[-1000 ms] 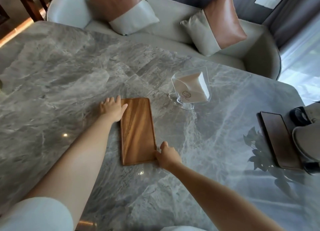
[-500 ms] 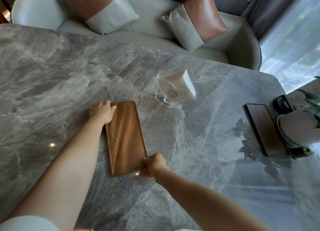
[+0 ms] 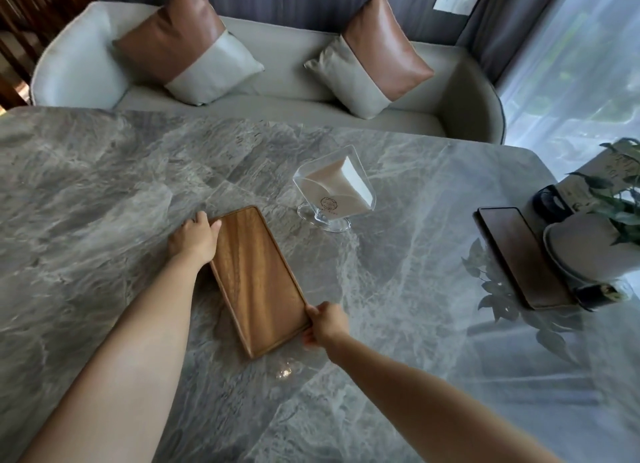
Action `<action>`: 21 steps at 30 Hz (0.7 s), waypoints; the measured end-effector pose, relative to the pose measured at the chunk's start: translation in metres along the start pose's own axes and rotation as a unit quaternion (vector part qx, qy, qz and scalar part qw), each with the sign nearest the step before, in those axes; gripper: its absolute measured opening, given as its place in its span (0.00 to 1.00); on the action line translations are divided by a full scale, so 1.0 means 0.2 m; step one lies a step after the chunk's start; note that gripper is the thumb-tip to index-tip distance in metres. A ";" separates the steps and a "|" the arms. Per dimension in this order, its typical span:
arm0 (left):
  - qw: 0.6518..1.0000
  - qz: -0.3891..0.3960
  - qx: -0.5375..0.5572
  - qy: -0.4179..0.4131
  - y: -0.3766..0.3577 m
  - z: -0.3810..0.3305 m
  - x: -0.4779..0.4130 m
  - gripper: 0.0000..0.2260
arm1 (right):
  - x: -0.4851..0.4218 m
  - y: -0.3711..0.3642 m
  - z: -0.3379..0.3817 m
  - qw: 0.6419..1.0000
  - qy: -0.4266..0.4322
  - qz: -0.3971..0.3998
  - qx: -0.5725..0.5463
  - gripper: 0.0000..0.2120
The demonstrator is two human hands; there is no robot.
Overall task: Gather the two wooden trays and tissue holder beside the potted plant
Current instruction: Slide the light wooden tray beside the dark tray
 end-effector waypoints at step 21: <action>0.992 0.096 0.088 -0.004 -0.32 -0.70 0.41 0.24 | -0.07 1.12 -0.17 0.974 0.084 -0.147 0.150 0.10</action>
Point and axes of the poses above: each hand's wrist, its own x-axis away from the middle knuckle, its own y-axis out of the back of the hand, z = x × y, the point moved 7 cm from there along -x, towards the middle knuckle, and after that the axes turned 3 degrees about -y, right-handed, at the moved point
